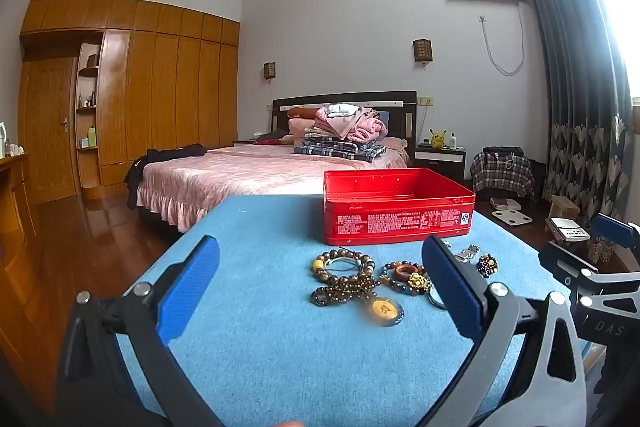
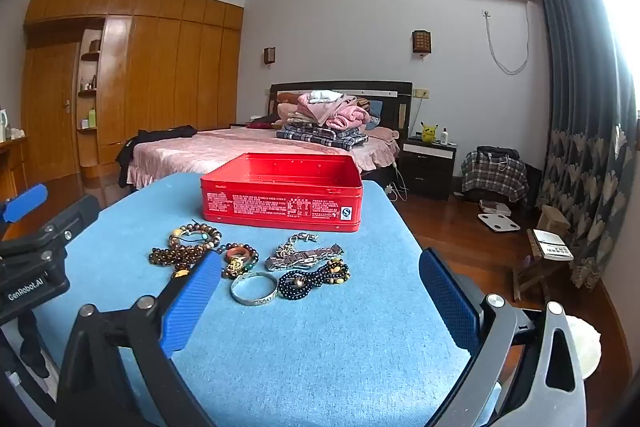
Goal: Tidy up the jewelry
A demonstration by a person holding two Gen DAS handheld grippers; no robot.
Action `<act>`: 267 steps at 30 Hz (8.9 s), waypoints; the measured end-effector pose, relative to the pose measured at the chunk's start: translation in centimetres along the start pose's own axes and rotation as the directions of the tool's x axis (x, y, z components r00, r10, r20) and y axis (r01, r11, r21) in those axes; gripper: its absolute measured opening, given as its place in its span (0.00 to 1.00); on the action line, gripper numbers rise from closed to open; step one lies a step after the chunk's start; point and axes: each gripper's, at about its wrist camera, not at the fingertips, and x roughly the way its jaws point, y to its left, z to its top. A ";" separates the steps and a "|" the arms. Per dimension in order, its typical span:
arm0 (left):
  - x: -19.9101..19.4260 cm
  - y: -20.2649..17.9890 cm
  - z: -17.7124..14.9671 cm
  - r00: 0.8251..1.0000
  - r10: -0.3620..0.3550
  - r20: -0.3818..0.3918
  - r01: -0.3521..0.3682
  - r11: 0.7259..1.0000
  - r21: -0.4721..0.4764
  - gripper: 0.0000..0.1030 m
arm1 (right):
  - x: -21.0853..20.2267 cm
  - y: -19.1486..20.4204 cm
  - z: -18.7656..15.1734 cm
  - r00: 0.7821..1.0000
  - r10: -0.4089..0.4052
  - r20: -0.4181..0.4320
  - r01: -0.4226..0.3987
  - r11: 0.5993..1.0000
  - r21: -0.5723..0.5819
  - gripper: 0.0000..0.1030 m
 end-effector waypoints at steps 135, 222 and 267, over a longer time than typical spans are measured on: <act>13.7 -2.9 -3.8 0.854 -0.041 -0.518 -0.008 0.996 -0.091 0.40 | 4.3 -3.6 -1.2 0.992 0.039 -0.120 -0.027 0.995 0.095 0.94; 12.2 2.2 -3.8 0.867 -0.223 -0.447 0.106 0.957 -0.271 0.23 | 6.6 0.6 -1.9 0.952 0.214 -0.219 -0.192 0.974 0.120 0.69; 12.5 2.1 -5.1 0.872 -0.197 -0.448 0.097 0.967 -0.237 0.22 | 11.2 4.8 -2.8 0.917 0.128 -0.378 -0.117 0.992 0.053 0.50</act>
